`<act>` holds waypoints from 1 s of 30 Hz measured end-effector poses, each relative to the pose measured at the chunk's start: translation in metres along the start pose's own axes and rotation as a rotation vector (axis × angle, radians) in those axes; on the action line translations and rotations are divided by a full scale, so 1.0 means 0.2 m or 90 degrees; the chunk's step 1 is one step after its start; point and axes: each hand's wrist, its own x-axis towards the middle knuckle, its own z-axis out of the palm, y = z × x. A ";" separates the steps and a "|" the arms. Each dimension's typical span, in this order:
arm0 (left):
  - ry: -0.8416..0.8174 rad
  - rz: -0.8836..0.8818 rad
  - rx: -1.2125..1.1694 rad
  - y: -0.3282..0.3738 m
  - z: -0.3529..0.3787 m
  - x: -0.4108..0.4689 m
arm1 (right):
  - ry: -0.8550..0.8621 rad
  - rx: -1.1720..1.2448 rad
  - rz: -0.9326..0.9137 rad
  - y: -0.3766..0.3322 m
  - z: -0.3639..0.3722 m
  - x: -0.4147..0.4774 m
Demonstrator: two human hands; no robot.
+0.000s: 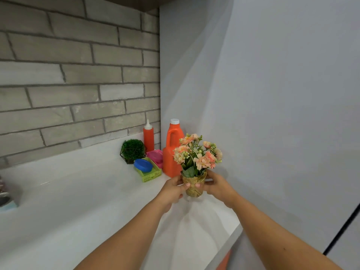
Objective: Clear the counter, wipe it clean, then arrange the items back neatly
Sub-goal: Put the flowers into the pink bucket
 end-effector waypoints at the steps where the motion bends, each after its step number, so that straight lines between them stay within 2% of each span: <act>1: 0.006 0.000 -0.006 0.00 -0.01 -0.04 | -0.005 -0.003 -0.007 -0.02 0.01 -0.03; 8: 0.073 0.018 -0.011 0.00 -0.16 -0.33 | -0.063 -0.024 -0.059 -0.18 0.20 -0.16; 17: 0.186 0.014 -0.013 -0.02 -0.56 -0.74 | -0.121 -0.046 -0.135 -0.40 0.68 -0.27; 23: 0.261 0.016 -0.006 -0.07 -0.93 -1.14 | -0.205 -0.055 -0.163 -0.62 1.12 -0.42; 30: 0.368 0.013 0.011 -0.12 -1.42 -1.82 | -0.290 -0.041 -0.188 -0.88 1.80 -0.75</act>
